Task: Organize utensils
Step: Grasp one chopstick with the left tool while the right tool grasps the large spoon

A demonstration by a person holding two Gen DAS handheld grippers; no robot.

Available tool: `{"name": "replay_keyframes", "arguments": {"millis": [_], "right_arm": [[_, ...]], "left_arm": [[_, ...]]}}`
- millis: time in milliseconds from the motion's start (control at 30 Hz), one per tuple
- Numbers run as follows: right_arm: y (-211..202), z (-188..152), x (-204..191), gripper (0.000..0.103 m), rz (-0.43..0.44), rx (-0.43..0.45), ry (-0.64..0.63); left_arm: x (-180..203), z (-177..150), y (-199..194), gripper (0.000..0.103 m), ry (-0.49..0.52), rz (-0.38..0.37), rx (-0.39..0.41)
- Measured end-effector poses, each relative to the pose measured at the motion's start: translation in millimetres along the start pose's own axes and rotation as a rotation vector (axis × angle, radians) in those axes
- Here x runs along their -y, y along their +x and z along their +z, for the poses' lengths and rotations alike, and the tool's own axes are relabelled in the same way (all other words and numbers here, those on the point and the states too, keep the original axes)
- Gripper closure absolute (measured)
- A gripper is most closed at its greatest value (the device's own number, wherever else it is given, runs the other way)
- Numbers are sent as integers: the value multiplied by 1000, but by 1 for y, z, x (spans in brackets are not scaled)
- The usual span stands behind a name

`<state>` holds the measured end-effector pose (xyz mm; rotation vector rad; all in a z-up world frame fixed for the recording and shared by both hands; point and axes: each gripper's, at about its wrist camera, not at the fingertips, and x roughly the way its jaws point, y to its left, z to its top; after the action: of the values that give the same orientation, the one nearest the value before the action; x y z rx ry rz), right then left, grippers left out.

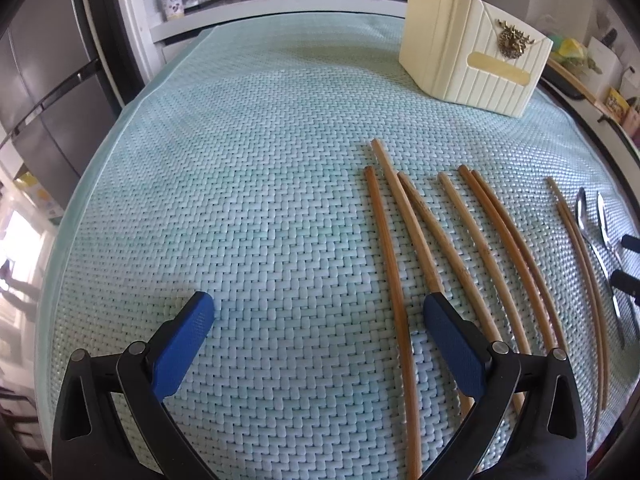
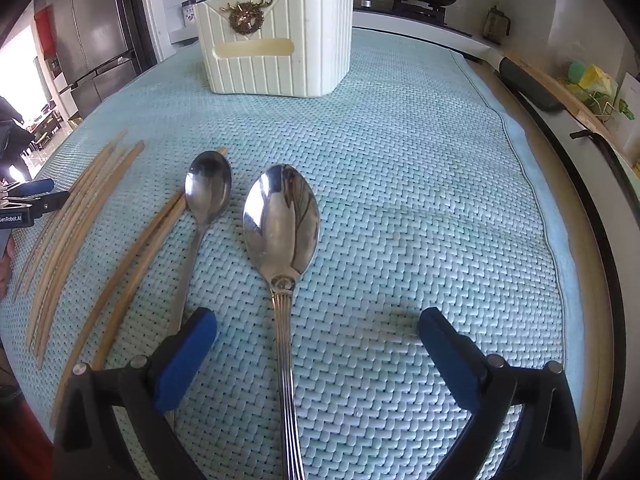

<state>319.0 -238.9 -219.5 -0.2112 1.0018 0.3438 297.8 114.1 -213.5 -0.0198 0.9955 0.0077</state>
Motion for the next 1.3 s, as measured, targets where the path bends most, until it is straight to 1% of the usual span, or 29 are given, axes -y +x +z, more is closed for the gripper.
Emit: {"name": "replay_keyframes", "arguments": {"millis": [100,167,233,367,533,600,667,700,733,767,800,833,867,900,933,967,1000,1033,1067,1167,1300], "right_arm": [[-2,-5,-2,0,5,10,-7],[-7,-12,-7,0,9,11,-11],[-8,-13,-7,0,15,-8,-18],[1,5,-6,0,36,-79,-61],[12,25,-7,1,41,-98,-86],[16,32,-10,4,46,-97,-95],[18,40,-13,16,55,-98,-109],[19,44,-13,19,60,-99,-112],[20,48,-13,27,57,-101,-115],[22,51,-12,33,60,-102,-115],[23,54,-12,35,57,-104,-115],[24,57,-12,42,58,-107,-118],[26,61,-11,55,58,-106,-122],[26,64,-11,61,53,-105,-131],[28,67,-12,61,47,-110,-133],[29,70,-10,61,49,-110,-130],[30,71,-9,61,52,-109,-122],[32,74,-6,61,52,-108,-114],[32,75,-5,61,51,-104,-105],[20,73,-3,61,55,-69,-83],[-5,73,-2,61,50,-1,-81]], "left_arm": [[3,-6,-3,0,12,-14,12],[3,-4,-3,0,35,-28,-2],[3,0,-2,0,60,-44,-22],[7,11,4,0,106,-76,-44],[19,25,11,0,149,-102,-71],[25,29,12,0,169,-107,-83],[28,32,13,1,172,-109,-95],[30,33,13,3,172,-107,-96],[30,34,13,6,170,-106,-96],[31,36,12,10,170,-108,-97],[32,37,11,13,173,-110,-96],[34,39,10,23,175,-113,-92],[35,41,9,33,176,-115,-91],[36,42,8,41,178,-123,-85],[37,43,6,59,181,-123,-79],[38,44,5,85,180,-138,-78],[36,45,6,98,167,-166,-84],[34,45,7,99,141,-202,-91],[30,45,7,99,122,-214,-90],[22,43,2,99,89,-199,-66],[10,45,-20,99,53,-200,-4]]}}
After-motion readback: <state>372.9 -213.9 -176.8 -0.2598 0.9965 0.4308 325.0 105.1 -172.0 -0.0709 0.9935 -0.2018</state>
